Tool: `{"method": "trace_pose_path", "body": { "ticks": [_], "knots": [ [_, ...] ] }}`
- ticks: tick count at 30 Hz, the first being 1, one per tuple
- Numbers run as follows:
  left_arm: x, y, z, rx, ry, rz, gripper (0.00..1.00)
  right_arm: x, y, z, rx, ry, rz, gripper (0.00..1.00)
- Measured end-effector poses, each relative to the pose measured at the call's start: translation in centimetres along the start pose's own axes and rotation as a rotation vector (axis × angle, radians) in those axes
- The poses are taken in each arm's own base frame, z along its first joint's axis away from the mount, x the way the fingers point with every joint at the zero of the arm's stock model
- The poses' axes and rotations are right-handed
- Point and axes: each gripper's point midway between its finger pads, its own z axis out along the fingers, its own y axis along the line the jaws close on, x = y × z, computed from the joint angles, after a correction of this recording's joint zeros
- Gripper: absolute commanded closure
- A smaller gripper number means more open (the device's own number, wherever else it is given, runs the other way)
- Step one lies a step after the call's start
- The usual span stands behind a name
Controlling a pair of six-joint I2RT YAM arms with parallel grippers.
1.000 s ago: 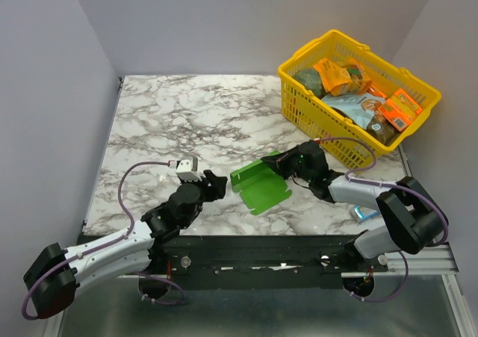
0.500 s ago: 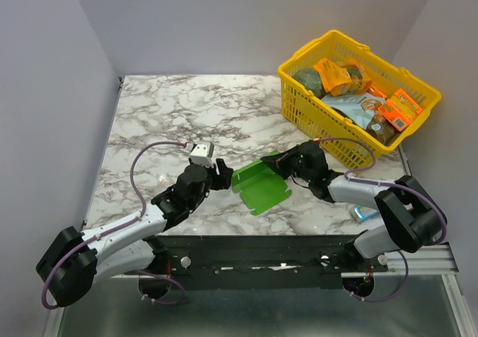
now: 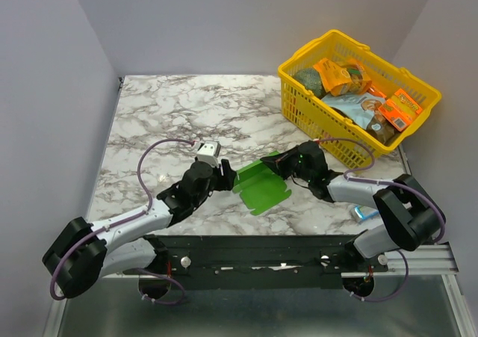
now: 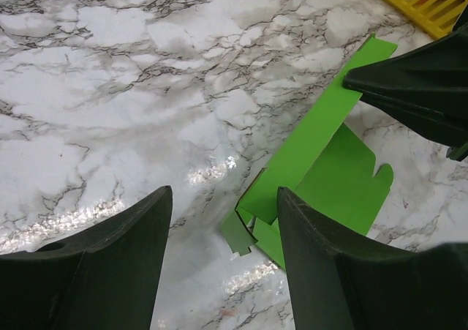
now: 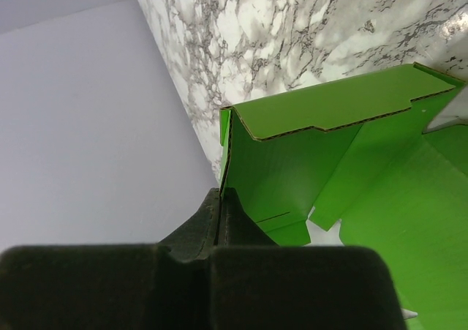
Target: Fold the paper box
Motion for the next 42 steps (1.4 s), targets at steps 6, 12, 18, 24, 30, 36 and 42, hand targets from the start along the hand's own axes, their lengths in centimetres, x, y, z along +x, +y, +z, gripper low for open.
{"method": "trace_pose_path", "body": {
  "ticks": [6, 12, 18, 24, 30, 36, 42],
  "knots": [
    [0.3, -0.3, 0.4, 0.007, 0.025, 0.006, 0.35, 0.1, -0.3, 0.1, 0.009, 0.004, 0.008, 0.99],
    [0.8, 0.1, 0.2, -0.01, 0.049, 0.011, 0.36, 0.1, -0.4, 0.2, 0.012, 0.005, 0.015, 1.0],
    [0.3, 0.3, -0.5, -0.011, 0.029, 0.007, 0.36, 0.1, -0.4, 0.2, 0.011, 0.006, 0.016, 1.0],
    [1.1, 0.4, -0.1, -0.015, 0.055, 0.026, 0.37, 0.2, -0.5, 0.4, 0.009, 0.013, 0.019, 1.0],
    [2.4, 0.4, 0.8, -0.015, 0.112, 0.053, 0.37, 0.3, -0.4, 0.4, 0.006, 0.018, 0.023, 1.0],
    [2.2, 0.2, 0.9, 0.004, 0.103, 0.091, 0.37, 0.4, -0.5, 0.6, 0.005, 0.024, 0.023, 1.0],
    [1.3, -0.5, 1.8, 0.053, 0.083, 0.222, 0.37, 0.4, -0.5, 0.8, -0.002, 0.029, 0.022, 1.0]
  ]
}}
